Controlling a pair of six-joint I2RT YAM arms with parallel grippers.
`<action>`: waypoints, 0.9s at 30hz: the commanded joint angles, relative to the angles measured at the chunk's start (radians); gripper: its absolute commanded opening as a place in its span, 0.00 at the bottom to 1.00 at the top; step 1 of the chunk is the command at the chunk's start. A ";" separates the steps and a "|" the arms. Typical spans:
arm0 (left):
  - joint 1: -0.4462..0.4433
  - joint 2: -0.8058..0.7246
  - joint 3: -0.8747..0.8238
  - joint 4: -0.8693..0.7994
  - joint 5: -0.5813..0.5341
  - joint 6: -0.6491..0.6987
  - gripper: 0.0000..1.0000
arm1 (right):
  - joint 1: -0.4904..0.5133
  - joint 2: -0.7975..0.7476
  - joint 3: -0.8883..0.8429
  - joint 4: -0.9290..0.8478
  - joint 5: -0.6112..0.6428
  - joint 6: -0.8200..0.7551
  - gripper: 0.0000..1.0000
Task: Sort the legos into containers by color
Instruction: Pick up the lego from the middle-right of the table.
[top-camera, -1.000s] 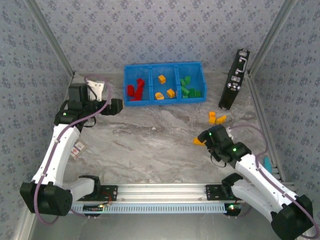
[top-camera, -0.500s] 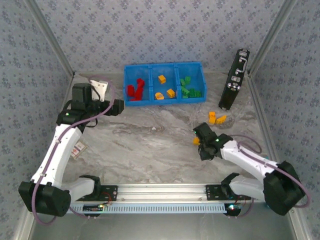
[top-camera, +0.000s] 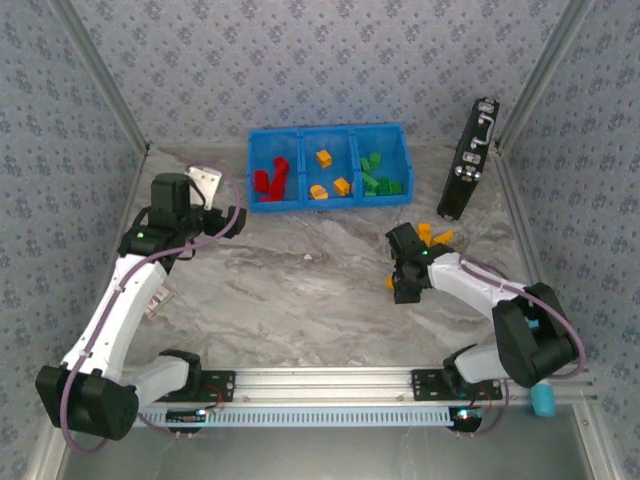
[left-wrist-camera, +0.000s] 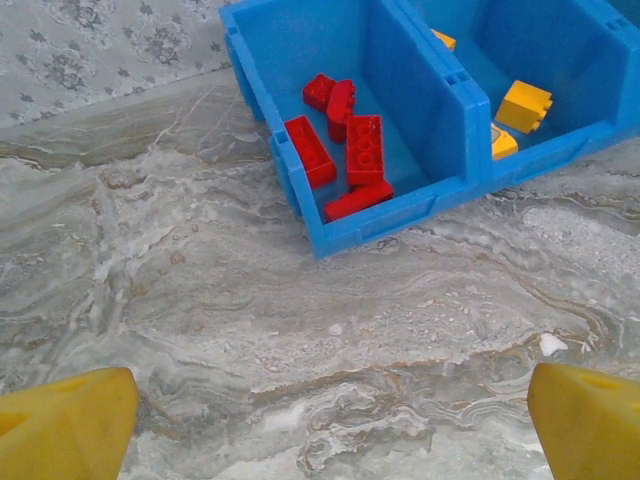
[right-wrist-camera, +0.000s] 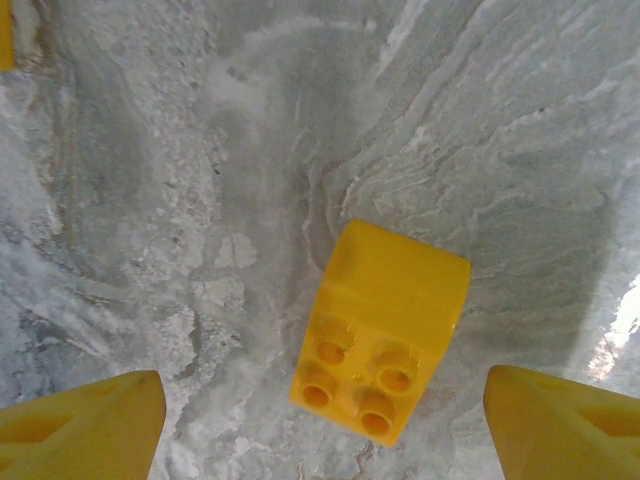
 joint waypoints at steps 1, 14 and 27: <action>-0.003 -0.022 -0.004 0.040 -0.022 0.029 1.00 | -0.018 0.041 0.031 -0.007 -0.032 -0.040 0.82; -0.001 -0.020 -0.005 0.041 -0.041 0.034 1.00 | -0.034 0.129 0.009 0.040 -0.056 -0.158 0.40; 0.038 -0.042 0.021 0.038 -0.030 0.034 1.00 | -0.173 0.073 0.214 -0.146 0.098 -0.674 0.26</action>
